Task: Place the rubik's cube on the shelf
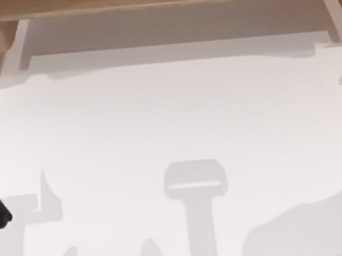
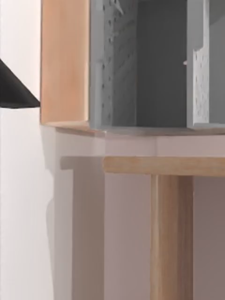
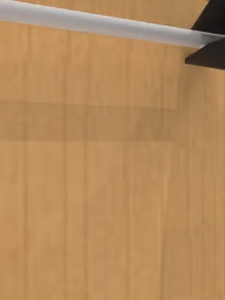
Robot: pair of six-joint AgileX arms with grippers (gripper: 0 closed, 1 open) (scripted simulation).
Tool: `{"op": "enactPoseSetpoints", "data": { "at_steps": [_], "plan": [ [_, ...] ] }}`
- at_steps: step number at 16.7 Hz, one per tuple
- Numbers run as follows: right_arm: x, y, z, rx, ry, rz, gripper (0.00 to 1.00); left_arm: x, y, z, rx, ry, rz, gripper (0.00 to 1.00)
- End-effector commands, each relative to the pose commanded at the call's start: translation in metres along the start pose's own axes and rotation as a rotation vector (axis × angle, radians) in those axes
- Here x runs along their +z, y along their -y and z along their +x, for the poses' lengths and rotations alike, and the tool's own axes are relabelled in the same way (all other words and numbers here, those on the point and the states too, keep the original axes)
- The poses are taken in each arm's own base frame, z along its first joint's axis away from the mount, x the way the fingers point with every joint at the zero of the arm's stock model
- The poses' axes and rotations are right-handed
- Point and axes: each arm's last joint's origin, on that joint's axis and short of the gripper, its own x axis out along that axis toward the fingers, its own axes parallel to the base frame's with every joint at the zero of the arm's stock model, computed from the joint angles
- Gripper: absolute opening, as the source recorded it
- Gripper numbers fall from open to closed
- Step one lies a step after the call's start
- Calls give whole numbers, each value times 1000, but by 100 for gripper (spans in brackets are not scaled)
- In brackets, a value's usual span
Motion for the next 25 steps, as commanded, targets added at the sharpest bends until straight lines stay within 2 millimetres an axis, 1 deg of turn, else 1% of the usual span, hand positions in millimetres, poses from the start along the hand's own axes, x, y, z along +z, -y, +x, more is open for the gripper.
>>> {"op": "enactPoseSetpoints", "data": {
  "at_steps": [3, 5, 9, 11, 13, 17, 18, 20, 23, 25],
  "plan": [
    [-2, -1, -1, 3, -5, 4, 0, 0, 0, 0, 0, 0, 0, 100],
    [-2, 1, -10, 0, -5, 5, 0, 0, 0, 0, 0, 0, 0, 100],
    [-1, -2, -46, 11, -2, 14, 0, 0, 0, 0, 0, 0, 0, 100],
    [-1, -1, -60, 7, -4, 9, 0, 0, 0, 0, 0, 0, 0, 100],
    [-1, -1, -64, 4, -4, 4, 0, 0, 0, 0, 0, 0, 0, 100],
    [-1, -2, -63, 5, -4, 5, 0, 0, 0, 0, 0, 0, 0, 100],
    [-2, -1, -67, 3, -5, 4, 0, 0, 0, 0, 0, 0, 0, 100],
    [-2, -2, -82, 4, -4, 8, 0, 0, 0, 0, 0, 0, 0, 100],
    [0, -4, -113, 14, -3, 17, 0, 0, 0, 0, 0, 0, 0, 100],
    [-1, -2, -124, 8, -3, 8, 0, 0, 0, 0, 0, 0, 0, 100]
  ]
}}
